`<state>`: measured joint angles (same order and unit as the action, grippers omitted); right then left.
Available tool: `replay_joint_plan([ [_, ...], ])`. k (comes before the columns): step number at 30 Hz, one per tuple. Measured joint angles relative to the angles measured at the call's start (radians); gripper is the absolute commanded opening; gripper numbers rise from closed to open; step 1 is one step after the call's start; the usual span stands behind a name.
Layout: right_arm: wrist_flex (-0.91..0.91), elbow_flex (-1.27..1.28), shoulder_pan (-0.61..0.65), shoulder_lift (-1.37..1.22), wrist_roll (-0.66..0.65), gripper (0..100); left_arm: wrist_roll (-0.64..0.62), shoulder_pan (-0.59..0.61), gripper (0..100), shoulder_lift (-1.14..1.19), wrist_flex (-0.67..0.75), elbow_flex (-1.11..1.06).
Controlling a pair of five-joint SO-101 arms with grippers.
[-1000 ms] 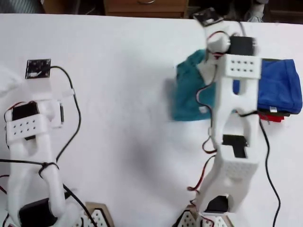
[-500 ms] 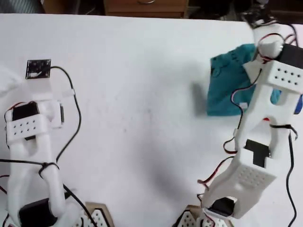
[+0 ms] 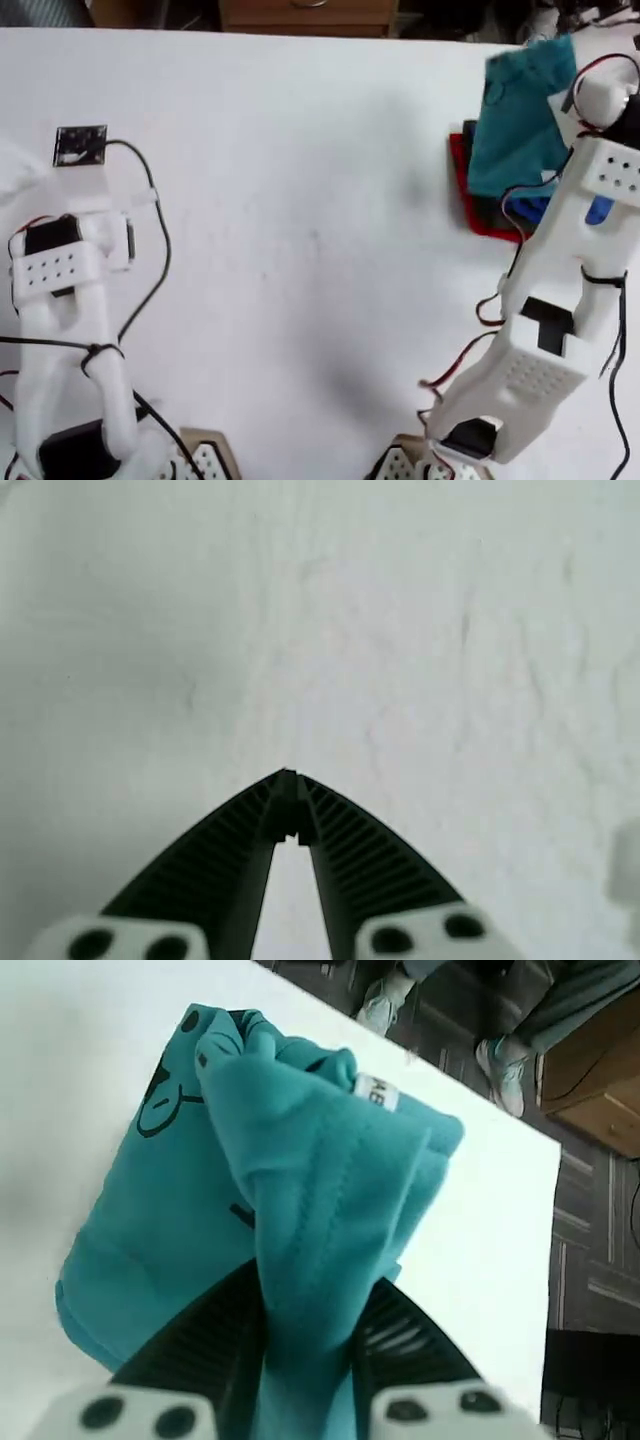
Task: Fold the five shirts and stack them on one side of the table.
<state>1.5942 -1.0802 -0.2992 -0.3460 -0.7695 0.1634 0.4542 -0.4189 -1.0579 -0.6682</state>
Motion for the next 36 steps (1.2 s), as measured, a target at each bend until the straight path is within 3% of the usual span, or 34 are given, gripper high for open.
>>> replay_joint_plan([
  [8,0.032,-0.038,0.037,0.002,0.008,1.9,0.000,0.000,3,0.000,0.000,0.000],
  [14,0.008,-0.032,-0.021,-0.014,0.009,1.9,0.000,0.000,3,0.000,0.000,0.000],
  [31,-0.267,-0.031,-0.157,-0.446,-0.071,2.6,0.000,0.000,3,0.000,0.000,0.000],
  [36,-0.308,-0.031,-0.153,-0.453,-0.071,14.6,0.000,0.000,3,0.000,0.000,0.000],
])
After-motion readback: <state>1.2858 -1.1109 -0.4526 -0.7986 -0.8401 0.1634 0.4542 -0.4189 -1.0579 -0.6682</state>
